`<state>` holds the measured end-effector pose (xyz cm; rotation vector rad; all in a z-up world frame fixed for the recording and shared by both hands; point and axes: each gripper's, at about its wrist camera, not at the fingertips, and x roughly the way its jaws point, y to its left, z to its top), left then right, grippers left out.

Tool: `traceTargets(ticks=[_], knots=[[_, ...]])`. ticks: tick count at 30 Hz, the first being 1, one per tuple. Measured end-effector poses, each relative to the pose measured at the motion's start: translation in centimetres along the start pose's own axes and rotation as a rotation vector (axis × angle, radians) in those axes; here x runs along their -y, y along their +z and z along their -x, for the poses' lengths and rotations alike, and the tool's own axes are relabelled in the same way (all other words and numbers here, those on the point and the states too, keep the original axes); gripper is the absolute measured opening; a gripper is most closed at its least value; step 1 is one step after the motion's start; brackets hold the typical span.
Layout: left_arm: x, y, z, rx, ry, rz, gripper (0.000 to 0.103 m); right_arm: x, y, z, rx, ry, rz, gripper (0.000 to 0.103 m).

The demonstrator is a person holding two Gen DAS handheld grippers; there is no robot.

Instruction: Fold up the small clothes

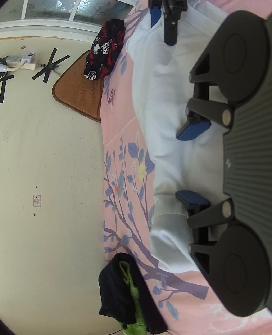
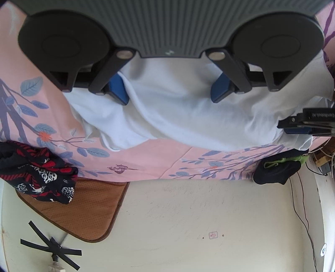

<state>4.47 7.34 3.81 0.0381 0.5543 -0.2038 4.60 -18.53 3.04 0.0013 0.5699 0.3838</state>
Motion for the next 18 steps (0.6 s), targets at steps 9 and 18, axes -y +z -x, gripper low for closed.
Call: traceTargets(ticks=[9,18], knots=[[0.7,0.0,-0.2,-0.013,0.02,-0.055,0.062,0.1,0.0,0.0,0.002,0.006,-0.006,0.087],[1.0,0.0,-0.3,-0.023,0.035,-0.079,0.063,-0.1,0.0,0.0,-0.002,0.0,0.006,0.087]])
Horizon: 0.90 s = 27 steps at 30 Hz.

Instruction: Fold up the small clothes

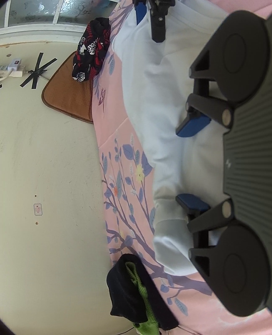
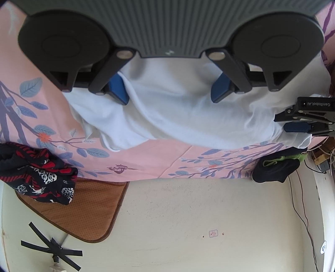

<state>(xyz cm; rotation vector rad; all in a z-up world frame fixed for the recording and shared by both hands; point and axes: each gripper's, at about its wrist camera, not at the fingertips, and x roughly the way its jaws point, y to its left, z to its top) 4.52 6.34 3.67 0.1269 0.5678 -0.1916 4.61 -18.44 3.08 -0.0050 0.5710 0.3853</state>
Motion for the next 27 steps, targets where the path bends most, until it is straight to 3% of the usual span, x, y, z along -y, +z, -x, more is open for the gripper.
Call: traceTargets(ticks=[8,27], knots=[[0.4,0.1,0.1,-0.021,0.023,-0.023,0.064,-0.9,0.1,-0.6,-0.032,-0.034,0.078,0.092],[1.0,-0.6,1.2,-0.005,0.058,-0.055,0.069,-0.7,0.1,-0.7,-0.034,-0.021,0.072,0.095]])
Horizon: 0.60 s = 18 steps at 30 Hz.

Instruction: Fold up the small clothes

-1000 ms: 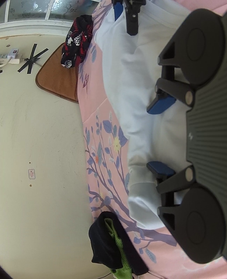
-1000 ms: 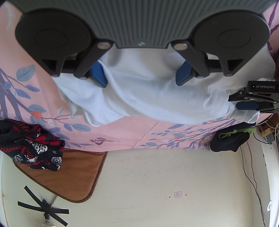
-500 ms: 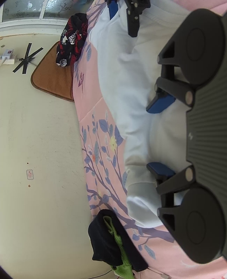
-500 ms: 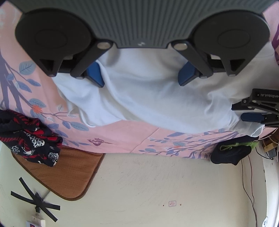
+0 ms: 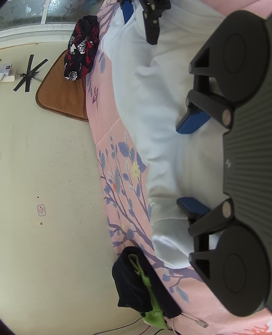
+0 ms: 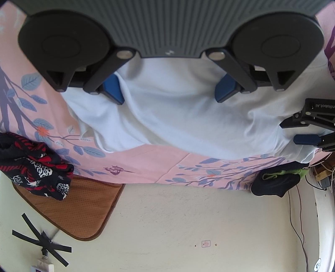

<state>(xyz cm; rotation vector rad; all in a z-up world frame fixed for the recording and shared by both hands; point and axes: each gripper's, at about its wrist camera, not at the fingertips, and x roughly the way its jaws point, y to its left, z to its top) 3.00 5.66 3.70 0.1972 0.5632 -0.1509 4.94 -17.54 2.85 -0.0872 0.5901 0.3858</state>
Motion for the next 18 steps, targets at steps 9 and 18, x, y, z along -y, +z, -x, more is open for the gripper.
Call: traceTargets(ticks=[9,18], knots=[[-0.19,-0.16,0.21,0.013,-0.027,0.001,0.097,-0.16,-0.15,0.19,0.006,0.0,-0.001,0.095],[0.08,-0.15,0.35,0.021,-0.019,-0.01,0.103,-0.15,-0.16,0.17,0.007,-0.003,0.001,0.095]])
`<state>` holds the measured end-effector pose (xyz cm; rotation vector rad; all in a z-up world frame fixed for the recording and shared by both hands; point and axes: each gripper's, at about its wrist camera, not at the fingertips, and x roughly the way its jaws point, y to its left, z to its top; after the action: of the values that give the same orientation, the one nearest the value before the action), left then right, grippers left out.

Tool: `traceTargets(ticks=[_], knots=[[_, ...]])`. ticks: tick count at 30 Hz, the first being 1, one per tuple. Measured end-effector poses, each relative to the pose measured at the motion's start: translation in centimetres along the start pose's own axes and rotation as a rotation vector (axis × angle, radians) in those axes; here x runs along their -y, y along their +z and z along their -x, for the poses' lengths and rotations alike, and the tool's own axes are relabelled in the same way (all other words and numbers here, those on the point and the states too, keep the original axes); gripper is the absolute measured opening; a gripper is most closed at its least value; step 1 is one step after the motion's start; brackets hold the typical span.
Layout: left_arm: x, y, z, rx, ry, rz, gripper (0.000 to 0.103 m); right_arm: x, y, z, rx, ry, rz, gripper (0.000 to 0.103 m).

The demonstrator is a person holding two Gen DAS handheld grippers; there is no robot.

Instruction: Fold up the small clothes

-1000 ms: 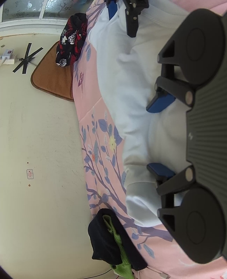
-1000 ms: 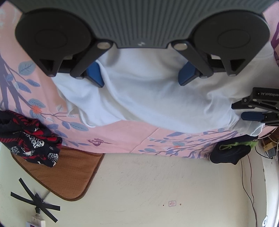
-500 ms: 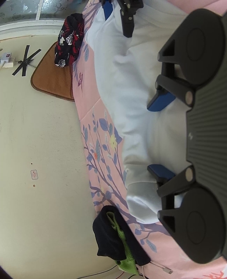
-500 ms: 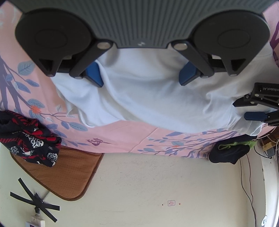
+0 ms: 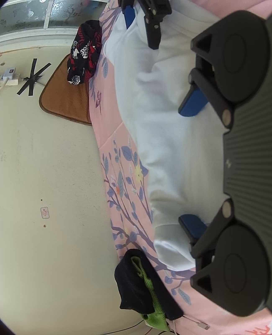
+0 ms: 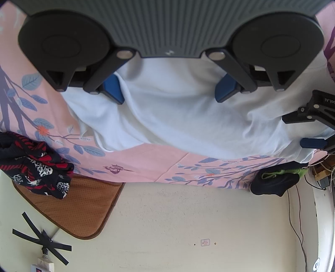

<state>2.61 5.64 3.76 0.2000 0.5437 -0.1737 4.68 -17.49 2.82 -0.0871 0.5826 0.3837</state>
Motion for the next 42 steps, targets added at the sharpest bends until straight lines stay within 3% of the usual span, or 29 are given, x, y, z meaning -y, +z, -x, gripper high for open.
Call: traceTargets(ticks=[10,15,19,24,30,35,42], knots=[[0.2,-0.1,-0.1,-0.004,0.012,-0.012,0.103,-0.1,0.0,0.1,0.002,-0.006,0.006,0.095],[0.9,-0.2,-0.1,-0.006,0.045,-0.057,0.103,0.0,-0.1,0.3,0.01,0.024,0.001,0.103],[0.4,-0.1,0.0,-0.007,0.034,-0.039,0.103,0.1,-0.1,0.3,0.011,0.031,-0.004,0.103],[-0.1,-0.2,0.5,0.024,0.072,0.003,0.103,-0.3,-0.1,0.2,0.005,0.018,0.013,0.103],[-1.9,-0.6,2.1,0.12,0.142,0.143,0.103,-0.5,0.0,-0.3,-0.031,0.001,0.027,0.103],[-3.5,-0.6,1.6,0.076,0.169,0.243,0.103,-0.6,0.1,-0.3,-0.047,-0.005,0.029,0.103],[-3.8,-0.7,1.1,0.037,0.164,0.261,0.103,-0.9,-0.2,0.1,-0.031,-0.027,0.041,0.103]])
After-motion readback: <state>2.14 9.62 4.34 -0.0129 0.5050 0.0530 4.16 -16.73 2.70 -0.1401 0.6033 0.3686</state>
